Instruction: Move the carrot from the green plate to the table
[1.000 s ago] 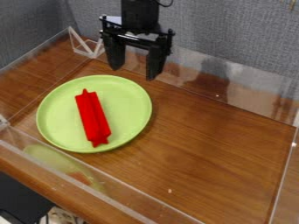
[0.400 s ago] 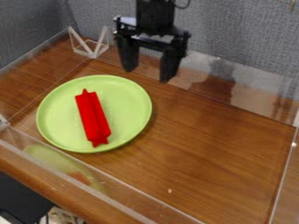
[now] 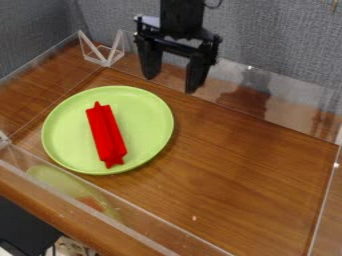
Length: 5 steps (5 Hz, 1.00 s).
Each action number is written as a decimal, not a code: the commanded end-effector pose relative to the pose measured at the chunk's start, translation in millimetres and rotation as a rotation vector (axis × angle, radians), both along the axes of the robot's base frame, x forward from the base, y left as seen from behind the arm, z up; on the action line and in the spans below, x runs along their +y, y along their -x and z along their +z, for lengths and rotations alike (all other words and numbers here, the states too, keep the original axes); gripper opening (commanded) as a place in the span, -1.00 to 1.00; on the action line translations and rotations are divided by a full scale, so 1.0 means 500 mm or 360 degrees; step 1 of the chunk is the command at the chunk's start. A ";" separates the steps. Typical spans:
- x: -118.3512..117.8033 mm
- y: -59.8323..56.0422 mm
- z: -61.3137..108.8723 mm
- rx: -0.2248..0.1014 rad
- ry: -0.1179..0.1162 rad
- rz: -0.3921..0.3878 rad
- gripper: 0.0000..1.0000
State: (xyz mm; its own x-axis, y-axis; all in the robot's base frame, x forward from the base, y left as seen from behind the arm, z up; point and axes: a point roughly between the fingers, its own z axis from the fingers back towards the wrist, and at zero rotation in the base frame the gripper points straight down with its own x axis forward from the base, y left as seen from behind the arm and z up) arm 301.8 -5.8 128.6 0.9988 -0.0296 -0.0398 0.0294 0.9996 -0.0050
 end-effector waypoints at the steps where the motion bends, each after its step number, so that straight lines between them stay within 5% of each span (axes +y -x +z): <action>1: -0.012 0.009 0.001 -0.0034 -0.0028 0.0062 1.00; 4: 0.018 -0.005 0.016 -0.0007 -0.0054 0.0209 1.00; 5: 0.015 -0.001 0.003 0.0024 -0.0022 0.0300 1.00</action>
State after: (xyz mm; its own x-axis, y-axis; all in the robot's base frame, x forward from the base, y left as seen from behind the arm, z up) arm 297.1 -2.5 118.7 0.9844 0.1449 -0.0996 -0.1440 0.9894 0.0170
